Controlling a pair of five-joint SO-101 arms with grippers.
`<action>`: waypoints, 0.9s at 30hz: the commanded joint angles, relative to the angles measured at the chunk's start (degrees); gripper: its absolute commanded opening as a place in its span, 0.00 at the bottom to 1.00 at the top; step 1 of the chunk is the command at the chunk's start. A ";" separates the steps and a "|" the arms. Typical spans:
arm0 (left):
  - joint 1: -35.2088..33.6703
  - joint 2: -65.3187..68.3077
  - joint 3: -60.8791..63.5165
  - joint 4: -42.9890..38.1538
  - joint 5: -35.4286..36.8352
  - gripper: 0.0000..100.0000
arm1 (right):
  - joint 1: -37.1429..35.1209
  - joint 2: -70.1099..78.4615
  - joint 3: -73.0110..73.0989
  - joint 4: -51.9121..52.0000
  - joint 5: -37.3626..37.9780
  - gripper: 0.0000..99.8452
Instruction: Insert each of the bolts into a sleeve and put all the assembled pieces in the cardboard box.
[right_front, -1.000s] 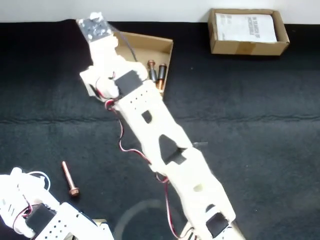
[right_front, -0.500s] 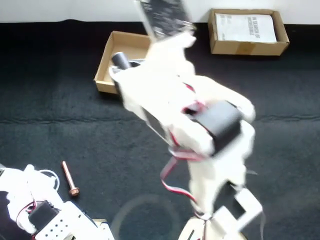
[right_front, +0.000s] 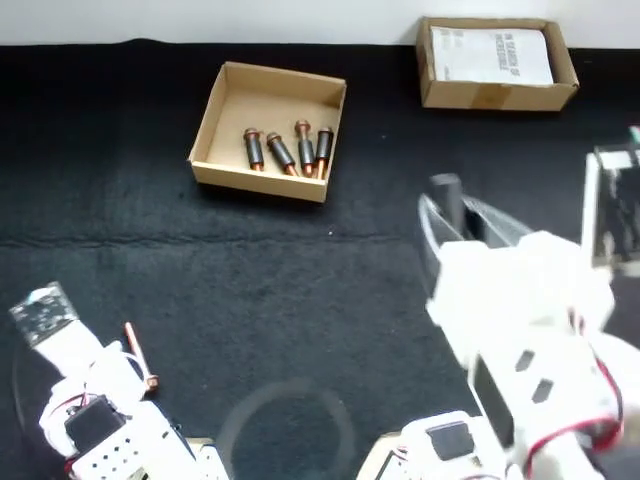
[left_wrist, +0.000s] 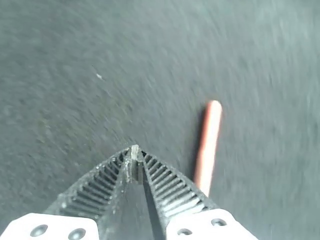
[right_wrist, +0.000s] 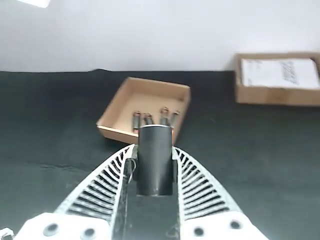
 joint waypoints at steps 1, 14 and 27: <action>2.68 -0.31 -4.18 1.05 -4.13 0.01 | 7.60 -10.42 13.14 -6.11 0.44 0.01; 2.86 -0.31 -12.00 1.05 -15.38 0.01 | 15.34 -52.35 84.97 -49.01 0.53 0.01; 2.68 -0.40 -1.01 -1.41 -15.30 0.01 | 0.92 -42.42 94.29 -39.87 0.44 0.01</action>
